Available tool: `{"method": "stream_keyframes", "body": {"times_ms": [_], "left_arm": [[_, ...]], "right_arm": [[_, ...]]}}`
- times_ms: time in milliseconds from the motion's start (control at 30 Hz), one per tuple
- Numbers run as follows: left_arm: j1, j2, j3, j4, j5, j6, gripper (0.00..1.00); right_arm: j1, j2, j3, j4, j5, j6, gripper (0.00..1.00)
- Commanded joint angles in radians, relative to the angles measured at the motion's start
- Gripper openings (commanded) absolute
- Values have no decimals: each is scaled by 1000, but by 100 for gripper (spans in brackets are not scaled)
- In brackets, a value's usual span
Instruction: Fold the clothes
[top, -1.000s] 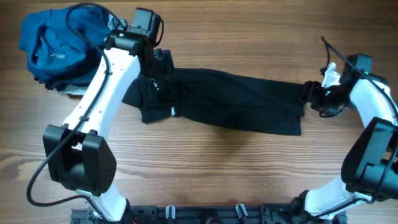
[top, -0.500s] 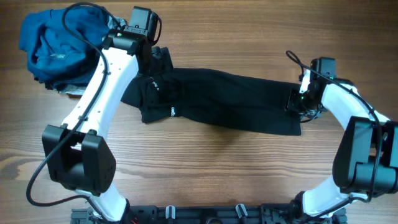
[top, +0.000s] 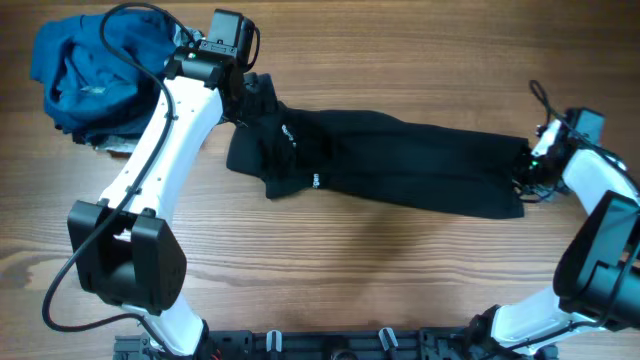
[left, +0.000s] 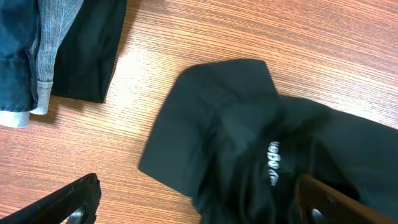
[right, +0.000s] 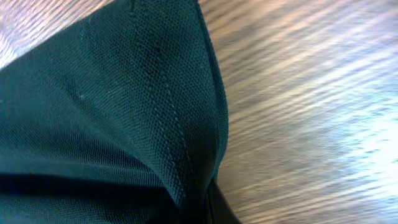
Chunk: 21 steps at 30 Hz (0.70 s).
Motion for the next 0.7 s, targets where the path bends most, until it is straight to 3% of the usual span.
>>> {"method": "stream_keyframes", "body": {"times_ms": [0,267,433,667], "left_arm": [[3,-21,-3,3,-17,-18,100],[3,-21,-3,4,-17,-17,100],[3,-21,-3,7,-17,-17,100],[3,-21,-3,6,-16,-17,100]], "right_arm": [[-16,21,15,-23,-43,-14,4],[183,-171,60,-159,-163,-3,4],[280,-281,70,-166,-236,34,4],[566,-277,70,-68,-186,149,5]]}}
